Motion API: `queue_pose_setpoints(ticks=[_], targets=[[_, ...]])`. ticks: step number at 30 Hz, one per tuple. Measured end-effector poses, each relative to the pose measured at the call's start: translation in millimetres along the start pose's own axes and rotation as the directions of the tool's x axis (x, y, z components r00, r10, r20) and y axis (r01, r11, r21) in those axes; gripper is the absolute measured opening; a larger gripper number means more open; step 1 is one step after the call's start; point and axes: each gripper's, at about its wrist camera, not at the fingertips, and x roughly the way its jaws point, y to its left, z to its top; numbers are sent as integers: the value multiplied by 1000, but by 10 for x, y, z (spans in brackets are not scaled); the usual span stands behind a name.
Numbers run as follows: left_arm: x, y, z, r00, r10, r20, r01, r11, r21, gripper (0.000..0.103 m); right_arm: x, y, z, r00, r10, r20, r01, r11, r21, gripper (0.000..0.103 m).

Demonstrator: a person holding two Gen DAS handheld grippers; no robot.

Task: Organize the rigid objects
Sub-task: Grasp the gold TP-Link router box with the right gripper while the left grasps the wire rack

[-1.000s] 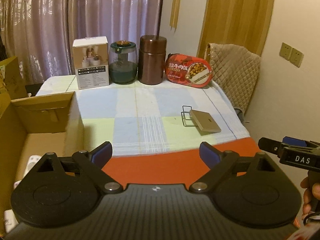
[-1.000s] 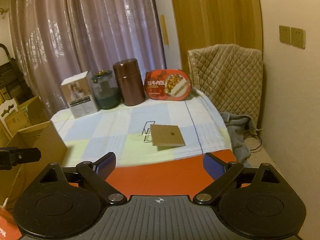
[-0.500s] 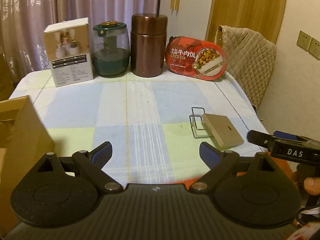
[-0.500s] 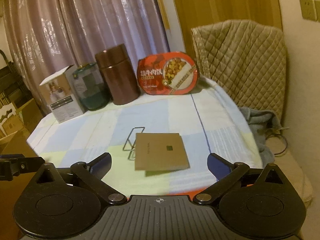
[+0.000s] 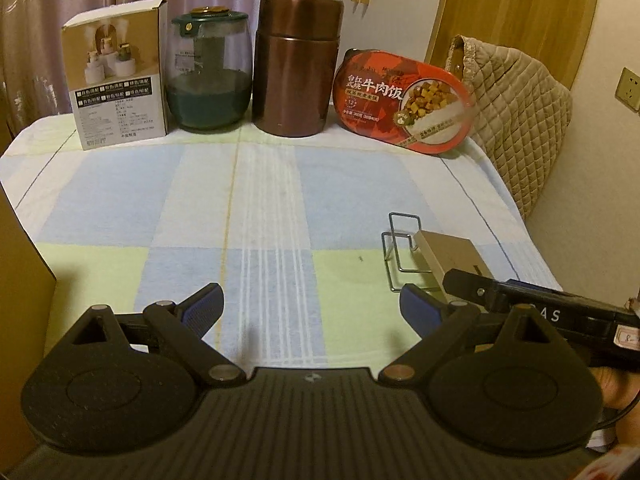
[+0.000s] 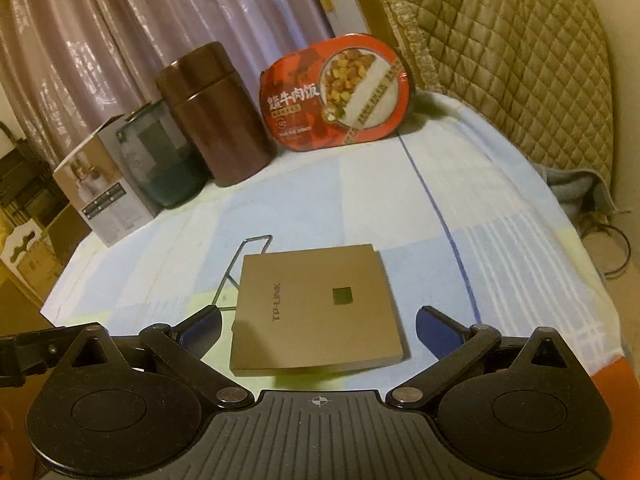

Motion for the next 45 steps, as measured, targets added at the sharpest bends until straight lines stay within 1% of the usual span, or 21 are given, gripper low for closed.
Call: queue_pose_setpoints(ticks=[5,7,8,9,12,14,16,20,22,24,26,29,31,33,37,38,39,41,45], targets=[[36,12,-35,1000,1,-10,-1,1000,3,93,65,74,2,1000,18,-8,-18,999,-30,100],[37,12,-55,1000,3,-13,-3,1000,7,93,90,85,17,1000,19,-10,-19,1000,-22,100],[39,14,-63,1000,4,-15,-4,1000,8,93,89,82,20,1000,17,-9,-17,1000,-16,97],[40,12,-68,1000,4,-17,-4,1000,7,93,78,84,22,1000,5,-6,-5,1000,-19,85],[53,-7,-81,1000,0,-21,1,1000,15,93,46,79,25,1000,11,-22,-11,1000,-23,85],[80,-36,-90,1000,-11,-29,12,999,32,93,-8,80,11,999,-32,-15,32,999,-30,85],[121,-76,-95,999,-23,-33,25,999,46,93,-86,60,1,998,-57,-2,57,998,-31,85],[235,-183,-80,997,-76,-14,77,995,58,93,-263,50,-21,988,-150,45,155,980,-122,84],[299,-257,-61,996,-90,3,89,994,65,92,-316,8,-26,981,-183,64,190,972,-138,85],[364,-347,-42,995,-100,24,98,992,80,87,-345,-56,-30,976,-209,67,216,967,-136,84],[434,-425,-20,992,-125,31,122,990,74,83,-352,-103,-47,972,-227,66,234,963,-132,84],[541,-572,1,989,-136,58,131,987,89,82,-361,-177,-63,965,-254,66,261,958,-123,84],[609,-636,-1,986,-149,75,142,986,85,80,-378,-230,-59,963,-261,67,267,958,-108,84],[697,-689,-16,985,-151,84,145,986,79,68,-399,-263,-51,960,-271,74,277,956,-100,84],[813,-774,-54,986,-131,101,120,987,108,59,-417,-299,-42,957,-278,78,284,955,-85,84],[836,-782,-56,987,-128,99,117,987,110,51,-419,-302,-40,958,-277,78,283,955,-84,84],[849,-788,-58,987,-127,97,116,987,113,49,-416,-303,-40,958,-276,78,283,955,-85,84],[838,-791,-72,987,-126,96,112,985,133,49,-420,-294,-40,959,-271,80,278,956,-89,84],[652,-710,-166,993,-90,73,79,987,138,48,-410,-236,-44,964,-255,75,262,960,-102,84]])
